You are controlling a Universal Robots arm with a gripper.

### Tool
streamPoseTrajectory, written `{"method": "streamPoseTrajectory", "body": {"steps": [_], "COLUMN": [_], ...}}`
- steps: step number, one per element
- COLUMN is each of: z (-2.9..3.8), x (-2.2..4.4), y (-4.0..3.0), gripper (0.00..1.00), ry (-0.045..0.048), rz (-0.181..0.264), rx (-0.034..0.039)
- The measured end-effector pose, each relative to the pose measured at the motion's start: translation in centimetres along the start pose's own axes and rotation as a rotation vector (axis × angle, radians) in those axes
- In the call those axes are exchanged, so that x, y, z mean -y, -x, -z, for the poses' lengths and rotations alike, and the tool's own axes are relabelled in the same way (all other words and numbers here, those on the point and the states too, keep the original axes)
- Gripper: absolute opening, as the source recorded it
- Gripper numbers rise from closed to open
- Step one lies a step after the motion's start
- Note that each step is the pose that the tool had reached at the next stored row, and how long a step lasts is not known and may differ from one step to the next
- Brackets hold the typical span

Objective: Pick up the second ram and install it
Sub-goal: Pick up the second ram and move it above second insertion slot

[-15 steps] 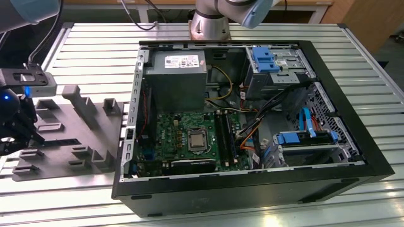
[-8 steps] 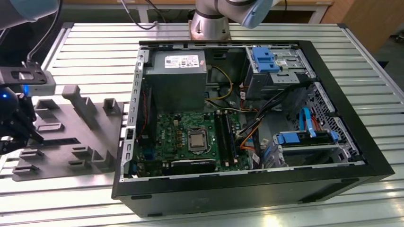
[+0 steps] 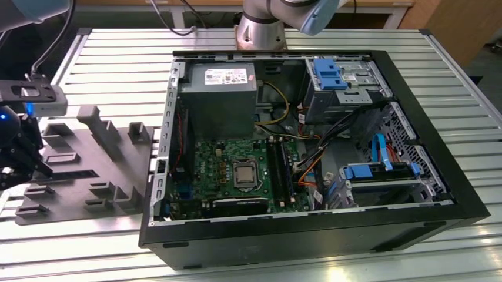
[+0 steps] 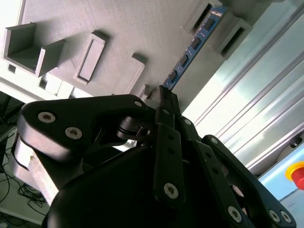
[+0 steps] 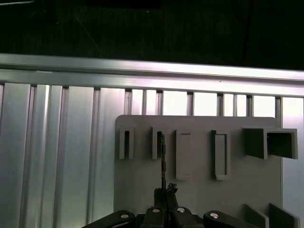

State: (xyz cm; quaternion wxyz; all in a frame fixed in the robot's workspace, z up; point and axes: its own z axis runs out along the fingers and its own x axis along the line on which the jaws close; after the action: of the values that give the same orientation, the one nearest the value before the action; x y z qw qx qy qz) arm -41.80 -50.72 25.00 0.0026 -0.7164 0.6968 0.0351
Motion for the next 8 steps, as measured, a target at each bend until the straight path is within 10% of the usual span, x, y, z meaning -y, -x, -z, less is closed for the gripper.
{"method": "streamPoseTrajectory", "body": {"steps": [8], "z": [0.34], "x": [-0.01], "y": [0.02], "gripper": [0.12], "ry": [-0.0003], "rz": [0.000], "rx": [0.0008]}}
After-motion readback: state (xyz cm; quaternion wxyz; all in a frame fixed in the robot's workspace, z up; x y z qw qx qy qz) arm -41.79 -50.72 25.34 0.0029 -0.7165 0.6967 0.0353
